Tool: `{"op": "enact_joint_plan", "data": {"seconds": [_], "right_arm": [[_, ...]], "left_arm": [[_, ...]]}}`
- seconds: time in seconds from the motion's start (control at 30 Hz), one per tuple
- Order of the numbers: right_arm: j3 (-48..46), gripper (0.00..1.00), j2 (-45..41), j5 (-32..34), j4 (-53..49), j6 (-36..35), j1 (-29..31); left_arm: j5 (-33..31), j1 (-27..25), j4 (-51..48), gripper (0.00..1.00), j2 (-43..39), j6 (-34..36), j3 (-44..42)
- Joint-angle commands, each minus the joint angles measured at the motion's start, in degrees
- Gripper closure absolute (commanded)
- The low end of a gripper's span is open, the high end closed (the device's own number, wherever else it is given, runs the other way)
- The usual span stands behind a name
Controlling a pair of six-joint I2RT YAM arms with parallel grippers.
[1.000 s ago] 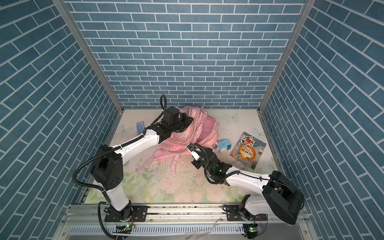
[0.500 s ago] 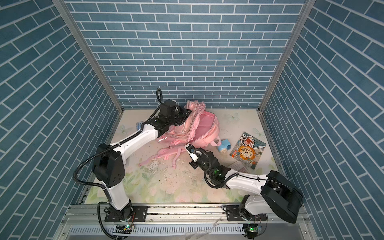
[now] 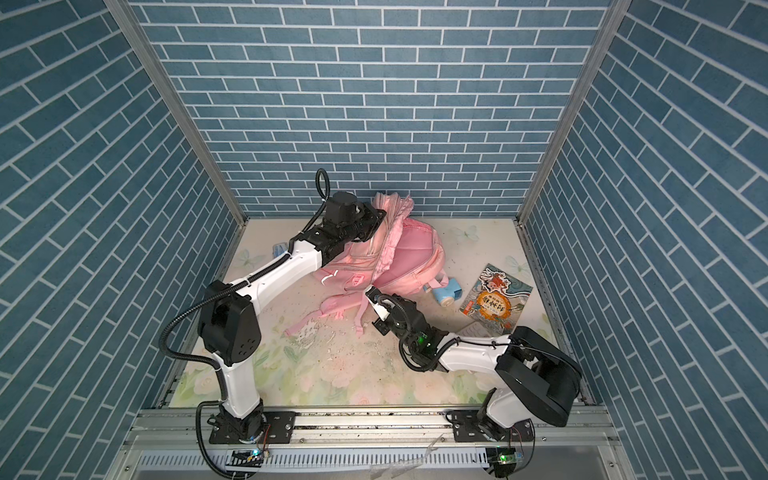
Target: Pack the student bag
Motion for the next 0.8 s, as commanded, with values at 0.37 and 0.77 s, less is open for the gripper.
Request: {"op": "enact_joint_plan", "data": {"seconds": [0.37, 0.77], "right_arm": [[10.08, 1.00, 13.47, -4.13, 8.86, -0.23, 1.83], [20.37, 1.00, 20.78, 5.00, 0.47, 4.54, 1.94]], "left_arm": [[-1.69, -1.75, 10.03, 1.00, 0.03, 0.03, 11.22], [-5.47, -3.06, 9.08, 1.00, 0.17, -0.25, 13.04]]}}
